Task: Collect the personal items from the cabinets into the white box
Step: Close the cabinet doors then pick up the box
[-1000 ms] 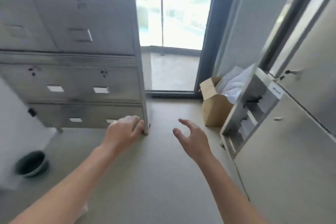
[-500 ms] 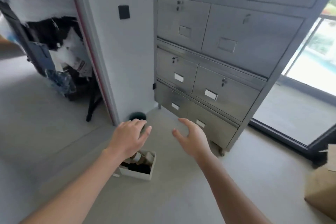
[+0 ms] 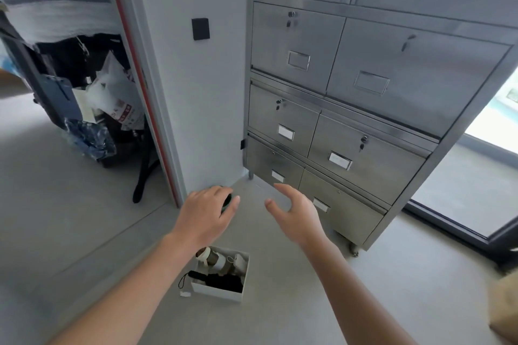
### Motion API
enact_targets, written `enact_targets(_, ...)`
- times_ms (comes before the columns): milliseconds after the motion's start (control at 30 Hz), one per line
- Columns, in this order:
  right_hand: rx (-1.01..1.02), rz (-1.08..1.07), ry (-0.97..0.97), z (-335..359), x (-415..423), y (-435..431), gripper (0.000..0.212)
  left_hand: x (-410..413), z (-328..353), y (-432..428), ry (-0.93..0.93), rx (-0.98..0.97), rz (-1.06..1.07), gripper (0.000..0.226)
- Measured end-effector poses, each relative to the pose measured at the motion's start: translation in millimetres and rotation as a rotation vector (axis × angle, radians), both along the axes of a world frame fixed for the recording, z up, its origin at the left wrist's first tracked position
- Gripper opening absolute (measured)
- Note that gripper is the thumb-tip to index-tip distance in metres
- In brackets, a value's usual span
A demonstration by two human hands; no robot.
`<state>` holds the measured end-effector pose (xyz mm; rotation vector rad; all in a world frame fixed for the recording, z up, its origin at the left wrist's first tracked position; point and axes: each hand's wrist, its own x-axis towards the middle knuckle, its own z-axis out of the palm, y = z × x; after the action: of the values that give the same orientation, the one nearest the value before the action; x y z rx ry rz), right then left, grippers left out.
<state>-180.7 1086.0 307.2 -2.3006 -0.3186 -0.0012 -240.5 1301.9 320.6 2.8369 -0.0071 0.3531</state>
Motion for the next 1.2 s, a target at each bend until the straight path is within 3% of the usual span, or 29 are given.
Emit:
enact_targets(333,0.002,0.083,-0.02,9,18,43,0.057,0,2,44,-0.076,-0.034,0.082,0.056)
enact_targets(633,0.059,0.118,0.098,-23,46,83,0.056,22,-39,78,0.012,-0.038,0.109,0.058)
enact_targets(933,0.045,0.137,0.267,-101,169,111,0.054,131,-108,110,0.15,-0.046,0.186,0.055)
enact_targets(1067,0.082,0.128,0.41,-150,232,135,0.053,187,-143,133,0.285,-0.024,0.251,0.043)
enact_targets(1200,0.052,0.149,0.526,-198,280,153,0.054,234,-178,149,0.388,-0.08,0.301,0.052)
